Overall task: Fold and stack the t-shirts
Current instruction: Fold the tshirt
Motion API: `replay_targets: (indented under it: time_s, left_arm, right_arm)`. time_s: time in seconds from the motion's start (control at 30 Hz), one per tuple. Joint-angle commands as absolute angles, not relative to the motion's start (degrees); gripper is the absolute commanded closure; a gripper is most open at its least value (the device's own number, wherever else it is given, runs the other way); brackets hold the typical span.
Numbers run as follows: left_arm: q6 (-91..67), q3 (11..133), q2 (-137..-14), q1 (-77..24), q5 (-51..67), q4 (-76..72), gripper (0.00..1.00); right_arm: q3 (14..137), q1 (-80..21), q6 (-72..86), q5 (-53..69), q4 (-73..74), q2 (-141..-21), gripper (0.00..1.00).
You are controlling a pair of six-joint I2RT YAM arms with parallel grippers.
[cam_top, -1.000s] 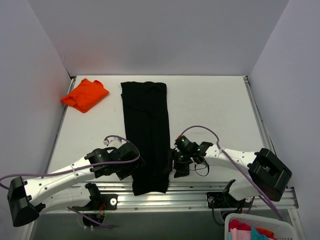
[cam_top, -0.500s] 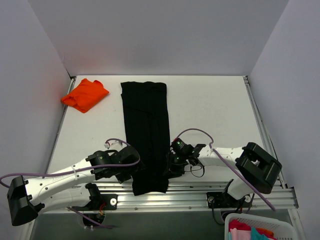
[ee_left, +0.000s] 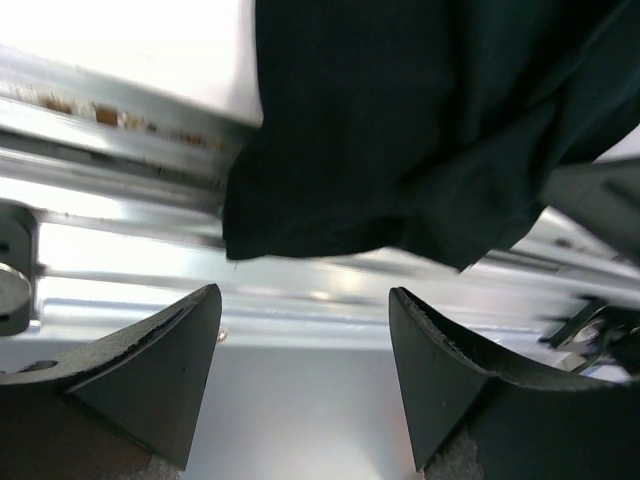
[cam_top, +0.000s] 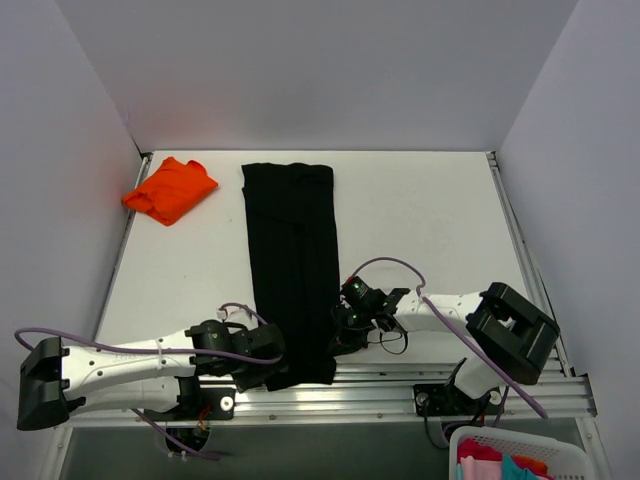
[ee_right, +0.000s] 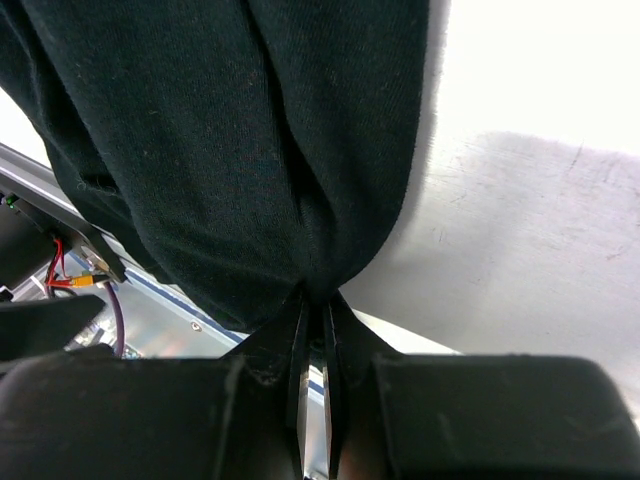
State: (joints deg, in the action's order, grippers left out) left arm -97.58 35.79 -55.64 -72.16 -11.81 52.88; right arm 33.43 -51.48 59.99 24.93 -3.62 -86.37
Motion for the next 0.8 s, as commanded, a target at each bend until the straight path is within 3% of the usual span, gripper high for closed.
replay_targets:
  time_s: [0.0,0.3,0.6,0.77]
  left_arm:
    - [-104.6,35.3,-57.1,-75.4,-12.0,55.3,0.23]
    - [-103.8,36.1,-69.1,-78.0,-15.1,52.5,0.26]
    - [-104.7,29.3,-67.9,-77.9,-20.6,43.3,0.27]
    - [-105.3,26.8,-69.7,-77.9,-20.2,37.6,0.40]
  right_arm:
    - [33.3,-51.5,58.5,21.4,-0.3,-86.4,1.00]
    - [33.8,-51.2,57.8,21.2,2.5,-86.4,1.00]
    - [32.3,-50.6,57.5,20.9,4.7,-83.7,1.00]
    - [31.3,-49.6,56.7,20.8,6.5,-81.7,1.00]
